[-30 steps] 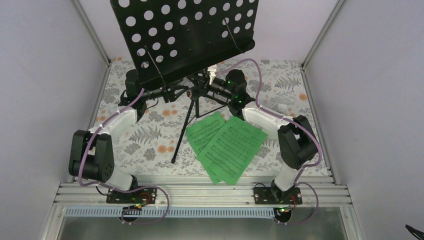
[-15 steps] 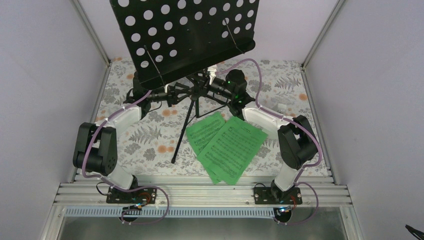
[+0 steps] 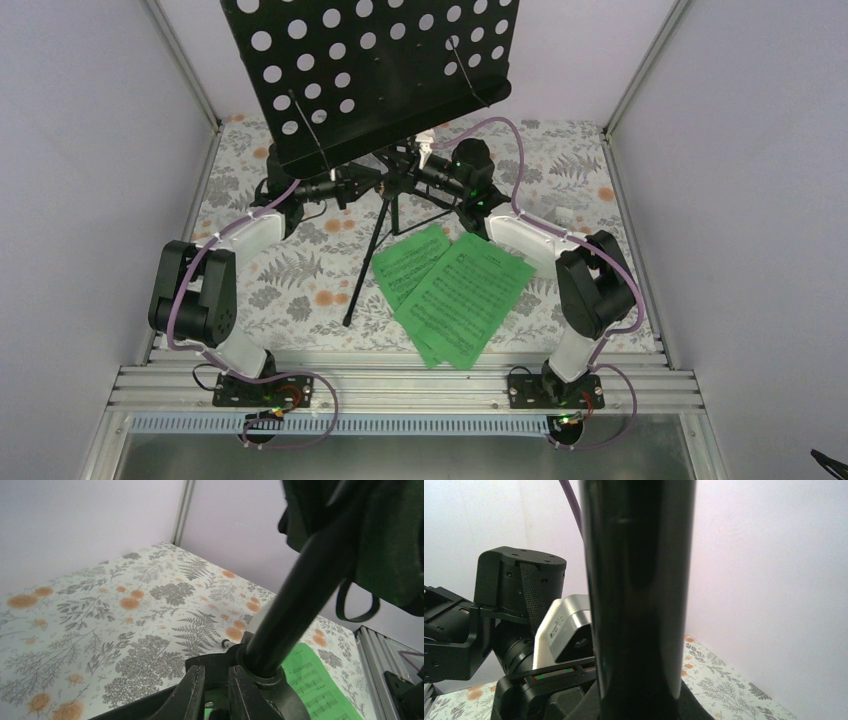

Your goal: Pack up the instrument practice props

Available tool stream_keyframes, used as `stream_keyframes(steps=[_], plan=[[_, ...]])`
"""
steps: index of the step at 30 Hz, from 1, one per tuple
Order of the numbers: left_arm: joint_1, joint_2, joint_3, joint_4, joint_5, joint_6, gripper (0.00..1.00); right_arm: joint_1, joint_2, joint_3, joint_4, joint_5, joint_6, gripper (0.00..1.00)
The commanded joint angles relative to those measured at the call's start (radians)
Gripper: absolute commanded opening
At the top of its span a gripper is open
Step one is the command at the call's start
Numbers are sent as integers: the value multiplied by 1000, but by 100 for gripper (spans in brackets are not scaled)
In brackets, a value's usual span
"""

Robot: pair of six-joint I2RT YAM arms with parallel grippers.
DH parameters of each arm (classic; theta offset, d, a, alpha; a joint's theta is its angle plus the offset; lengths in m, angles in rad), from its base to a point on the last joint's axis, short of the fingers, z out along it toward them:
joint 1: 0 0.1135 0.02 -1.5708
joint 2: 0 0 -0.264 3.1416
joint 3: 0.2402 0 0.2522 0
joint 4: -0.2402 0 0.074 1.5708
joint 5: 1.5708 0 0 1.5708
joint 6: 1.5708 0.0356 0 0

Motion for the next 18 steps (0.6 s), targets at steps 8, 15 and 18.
stream_keyframes(steps=[8,15,18], plan=[[9,-141,24,-245,-405,9,49,10,-69,19,67,27,57,4],[-44,-355,-161,-269,-425,-10,48,10,-69,20,70,51,69,4],[-108,-413,-301,-204,-373,-51,43,10,-69,17,75,50,74,4]])
